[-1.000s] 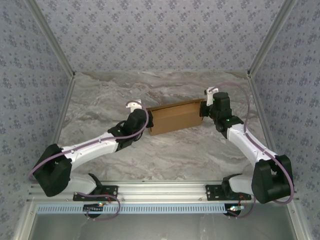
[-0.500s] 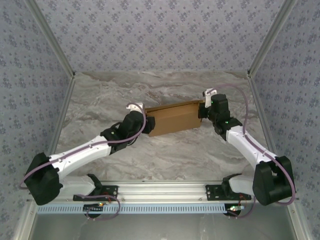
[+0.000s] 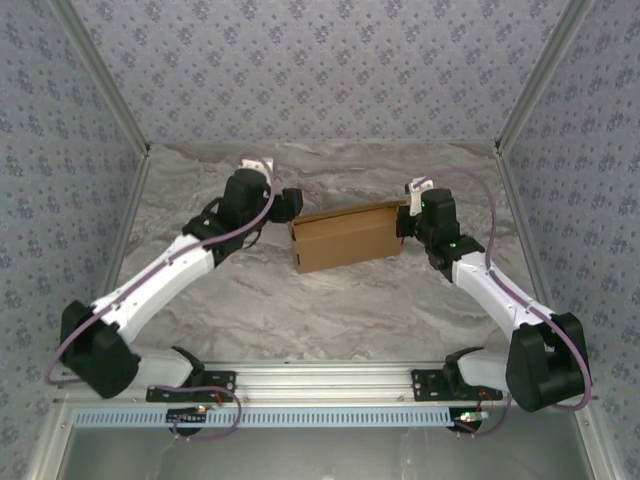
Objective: Fold the paper box
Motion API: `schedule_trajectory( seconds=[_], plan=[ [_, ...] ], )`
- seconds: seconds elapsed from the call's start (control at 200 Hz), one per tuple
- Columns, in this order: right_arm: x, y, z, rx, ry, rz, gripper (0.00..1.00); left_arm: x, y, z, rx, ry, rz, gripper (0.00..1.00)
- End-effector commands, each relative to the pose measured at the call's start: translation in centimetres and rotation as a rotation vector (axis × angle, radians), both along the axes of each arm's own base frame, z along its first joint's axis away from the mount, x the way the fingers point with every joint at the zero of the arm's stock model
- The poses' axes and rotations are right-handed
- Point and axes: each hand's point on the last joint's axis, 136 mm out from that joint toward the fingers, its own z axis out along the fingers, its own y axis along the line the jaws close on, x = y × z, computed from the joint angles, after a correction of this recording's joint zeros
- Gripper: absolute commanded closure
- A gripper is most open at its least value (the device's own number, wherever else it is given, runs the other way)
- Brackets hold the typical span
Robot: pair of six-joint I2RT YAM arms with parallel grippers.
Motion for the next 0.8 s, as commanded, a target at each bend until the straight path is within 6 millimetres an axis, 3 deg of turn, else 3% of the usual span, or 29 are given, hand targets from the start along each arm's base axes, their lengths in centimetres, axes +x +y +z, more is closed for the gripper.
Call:
schedule_trajectory(
  seconds=[0.0,0.25,0.795],
  plan=[
    [-4.4,-0.6,-7.0,-0.090,0.281,0.026,0.98,-0.1,-1.0,-2.6,0.057,0.119,-0.095,0.27],
    [-4.4,-0.5,-6.9,-0.086,0.275,0.027,0.98,-0.6,-1.3,-6.9,0.126,0.267,-0.146,0.29],
    [-4.4,-0.1,-6.3,-0.082,0.273,0.027,0.92,-2.7,-1.2,-11.0,0.086,0.351,-0.159,0.32]
  ],
)
